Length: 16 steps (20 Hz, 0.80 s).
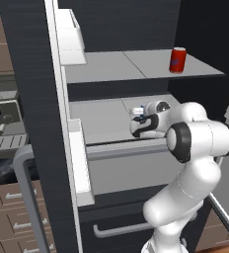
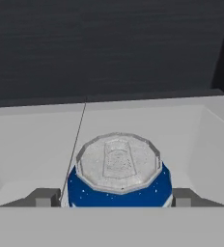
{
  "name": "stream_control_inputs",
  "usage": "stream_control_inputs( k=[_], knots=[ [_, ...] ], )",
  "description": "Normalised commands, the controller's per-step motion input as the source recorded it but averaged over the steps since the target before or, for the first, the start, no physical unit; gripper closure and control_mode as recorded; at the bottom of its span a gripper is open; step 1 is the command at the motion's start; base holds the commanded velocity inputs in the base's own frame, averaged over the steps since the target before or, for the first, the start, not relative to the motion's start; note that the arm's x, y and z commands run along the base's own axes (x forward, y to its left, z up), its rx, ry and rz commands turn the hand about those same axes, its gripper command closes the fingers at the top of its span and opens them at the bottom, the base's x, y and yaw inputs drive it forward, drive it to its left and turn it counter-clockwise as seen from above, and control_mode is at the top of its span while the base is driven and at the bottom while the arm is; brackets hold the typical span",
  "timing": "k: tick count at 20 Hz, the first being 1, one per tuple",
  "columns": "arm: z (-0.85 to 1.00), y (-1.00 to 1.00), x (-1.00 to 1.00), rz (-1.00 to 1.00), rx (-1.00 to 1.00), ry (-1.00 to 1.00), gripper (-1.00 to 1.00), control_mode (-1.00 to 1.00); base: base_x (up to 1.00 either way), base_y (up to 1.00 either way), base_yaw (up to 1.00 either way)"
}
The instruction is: Open the fridge, grab two sodas, and place both sodas inside the bowl with ice on the dining counter.
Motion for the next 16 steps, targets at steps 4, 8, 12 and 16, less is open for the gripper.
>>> stream_control_inputs(
  k=[4, 8, 12, 16],
  knots=[
    [-0.05, -0.01, 0.16, 0.03, 0.0, 0.0, 1.0, -1.0, 0.0, 0.0, 0.0],
    [-0.03, -0.01, 0.03, 0.01, 0.0, 0.0, 1.0, -1.0, 0.0, 0.0, 0.0],
    [0.0, -0.04, 0.0, 0.0, 0.0, 0.0, 1.0, -1.0, 0.0, 0.0, 0.0],
    [0.0, -0.14, -0.03, 0.0, 0.0, 0.0, 1.0, -1.0, 0.0, 0.0, 0.0]
  ],
)
